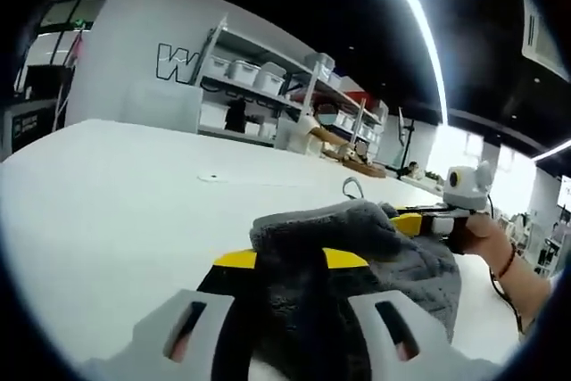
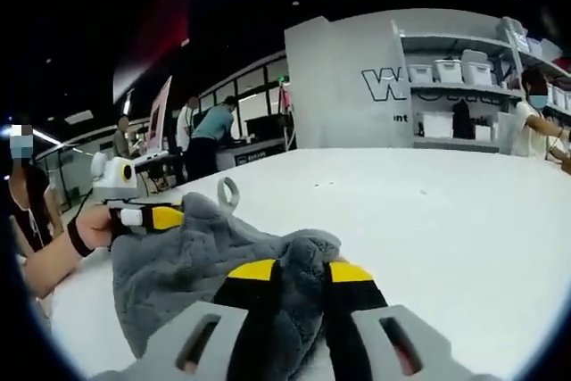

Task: Open the folded towel by lifting each exposed corner and separating the folded layers until the towel lies flat within the target outline without major curled edges

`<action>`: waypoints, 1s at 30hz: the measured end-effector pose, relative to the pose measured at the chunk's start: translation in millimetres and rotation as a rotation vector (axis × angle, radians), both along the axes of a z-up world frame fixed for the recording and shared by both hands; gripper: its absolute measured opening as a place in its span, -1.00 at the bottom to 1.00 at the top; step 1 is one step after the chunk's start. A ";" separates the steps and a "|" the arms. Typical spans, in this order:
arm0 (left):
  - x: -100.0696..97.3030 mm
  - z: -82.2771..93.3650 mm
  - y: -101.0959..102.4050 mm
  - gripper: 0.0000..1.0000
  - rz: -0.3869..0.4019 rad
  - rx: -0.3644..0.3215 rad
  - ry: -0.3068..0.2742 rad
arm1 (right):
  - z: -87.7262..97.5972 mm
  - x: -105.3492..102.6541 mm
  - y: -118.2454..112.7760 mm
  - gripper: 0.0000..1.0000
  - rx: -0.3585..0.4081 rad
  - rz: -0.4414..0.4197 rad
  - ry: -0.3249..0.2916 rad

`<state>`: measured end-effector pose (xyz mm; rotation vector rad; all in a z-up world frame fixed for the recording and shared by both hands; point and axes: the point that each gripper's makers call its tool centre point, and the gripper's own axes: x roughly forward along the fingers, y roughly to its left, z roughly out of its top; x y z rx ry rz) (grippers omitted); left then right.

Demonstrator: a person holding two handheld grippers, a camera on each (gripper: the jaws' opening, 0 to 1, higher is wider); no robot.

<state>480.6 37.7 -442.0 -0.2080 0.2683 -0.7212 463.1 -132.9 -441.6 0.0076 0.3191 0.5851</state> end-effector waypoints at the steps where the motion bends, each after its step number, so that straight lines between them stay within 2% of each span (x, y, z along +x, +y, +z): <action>1: 0.1 -0.1 0.8 -0.65 0.002 -0.002 0.000 | 0.1 0.0 0.0 -0.81 0.001 -0.001 -0.002; 3: 0.1 -0.8 3.8 -0.70 0.006 -0.029 0.008 | 1.2 -0.3 -0.3 -0.86 0.006 0.000 -0.014; 6: -1.1 -2.3 2.0 -0.73 0.008 -0.022 0.008 | 0.4 0.0 -2.8 -0.90 0.021 -0.010 -0.020; 8: -9.1 -3.1 -2.6 -0.76 0.010 -0.014 0.001 | 0.2 0.5 -4.3 -0.91 0.031 -0.017 -0.021; 12: -11.9 -4.2 0.9 -0.85 0.019 -0.029 0.000 | 1.1 1.6 -10.4 -0.94 0.072 -0.043 -0.029; 18: -14.7 -5.5 1.7 -0.89 0.022 -0.028 -0.006 | -0.9 0.9 -10.2 -0.97 0.084 -0.050 -0.026; 30: -18.5 -3.1 3.5 -0.92 0.020 0.001 -0.048 | 1.3 -1.9 -14.1 -1.00 0.081 -0.075 -0.061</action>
